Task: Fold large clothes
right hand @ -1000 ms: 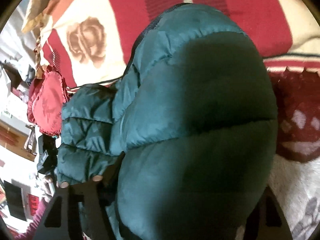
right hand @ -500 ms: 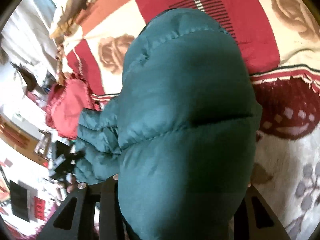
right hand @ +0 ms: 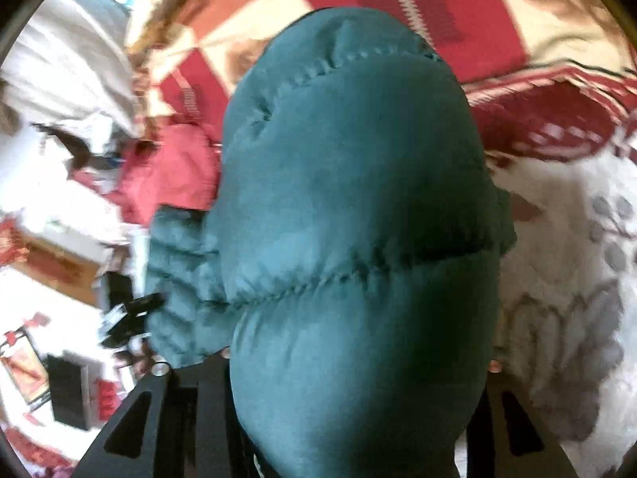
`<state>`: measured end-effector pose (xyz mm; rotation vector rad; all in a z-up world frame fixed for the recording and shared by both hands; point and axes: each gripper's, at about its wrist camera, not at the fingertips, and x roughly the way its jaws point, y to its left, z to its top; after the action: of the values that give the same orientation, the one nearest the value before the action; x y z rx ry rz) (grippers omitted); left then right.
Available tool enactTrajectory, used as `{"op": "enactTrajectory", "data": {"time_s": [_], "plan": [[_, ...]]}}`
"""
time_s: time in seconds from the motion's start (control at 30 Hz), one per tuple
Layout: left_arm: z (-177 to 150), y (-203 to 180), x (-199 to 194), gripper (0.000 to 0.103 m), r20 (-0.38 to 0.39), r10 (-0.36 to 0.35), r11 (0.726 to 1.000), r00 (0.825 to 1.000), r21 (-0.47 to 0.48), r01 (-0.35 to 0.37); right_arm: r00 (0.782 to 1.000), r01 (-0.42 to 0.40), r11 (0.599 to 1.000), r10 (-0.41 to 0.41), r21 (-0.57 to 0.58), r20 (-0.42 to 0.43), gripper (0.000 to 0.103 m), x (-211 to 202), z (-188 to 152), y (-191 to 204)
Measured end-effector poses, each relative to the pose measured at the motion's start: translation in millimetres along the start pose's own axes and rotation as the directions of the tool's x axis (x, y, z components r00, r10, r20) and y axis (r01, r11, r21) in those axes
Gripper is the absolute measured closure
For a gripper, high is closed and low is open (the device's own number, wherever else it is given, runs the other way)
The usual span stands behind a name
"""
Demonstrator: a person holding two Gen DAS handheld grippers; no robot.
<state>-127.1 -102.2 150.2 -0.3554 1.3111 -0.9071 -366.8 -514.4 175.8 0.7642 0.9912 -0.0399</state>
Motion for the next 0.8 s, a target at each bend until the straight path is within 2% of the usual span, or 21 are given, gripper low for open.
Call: {"op": "enactTrajectory", "data": {"time_s": [0.07,0.1,0.13,0.2,0.3,0.37,0.43,0.53,0.6,0.67,0.73,0.8], "plan": [[-4,17,12,0.037,-0.006,0.061,0.997,0.998,-0.057,-0.061,0.990,0.142,0.990,-0.142,0.024,0.011,0.026,15,-5,-19],[-5,26,19,0.034,-0.014,0.095,0.993,0.995,-0.071,-0.096,0.985,0.172,0.985,-0.172,0.033,0.011,0.023,19,-7,-25],[-7,35,24,0.028,-0.026,0.102,0.990,0.994,-0.096,-0.104,0.986,0.165,0.985,-0.166,0.057,0.013,0.022,20,-8,-30],[-11,42,22,0.026,-0.028,0.101,0.986,0.994,-0.128,-0.104,0.982,0.186,0.982,-0.187,0.035,0.038,0.021,11,-11,-22],[-13,26,3,0.026,0.008,0.184,0.981,0.983,-0.065,-0.183,0.950,0.303,0.952,-0.297,-0.052,0.096,0.021,-9,-12,-2],[-13,7,-14,0.026,0.060,0.250,0.968,0.966,0.000,-0.251,0.930,0.351,0.934,-0.340,-0.065,0.138,0.021,-25,-12,7],[-15,-11,-26,0.026,0.113,0.292,0.952,0.950,0.058,-0.300,0.929,0.344,0.936,-0.328,-0.070,0.171,0.021,-40,-13,11],[-22,-38,-33,0.026,0.180,0.309,0.935,0.934,0.120,-0.333,0.933,0.310,0.945,-0.282,-0.102,0.223,0.021,-48,-21,34],[-26,-51,-27,0.026,0.214,0.327,0.921,0.921,0.146,-0.361,0.941,0.289,0.948,-0.256,-0.133,0.222,0.021,-36,-29,49],[-29,-57,-8,0.026,0.242,0.376,0.895,0.894,0.154,-0.418,0.939,0.312,0.933,-0.275,-0.180,0.204,0.027,-7,-31,59],[-27,-55,12,0.026,0.234,0.419,0.877,0.877,0.146,-0.458,0.925,0.362,0.907,-0.321,-0.217,0.202,0.033,19,-32,66],[-27,-50,31,0.026,0.238,0.481,0.842,0.844,0.144,-0.521,0.905,0.411,0.877,-0.360,-0.248,0.227,0.033,40,-29,67]]}}
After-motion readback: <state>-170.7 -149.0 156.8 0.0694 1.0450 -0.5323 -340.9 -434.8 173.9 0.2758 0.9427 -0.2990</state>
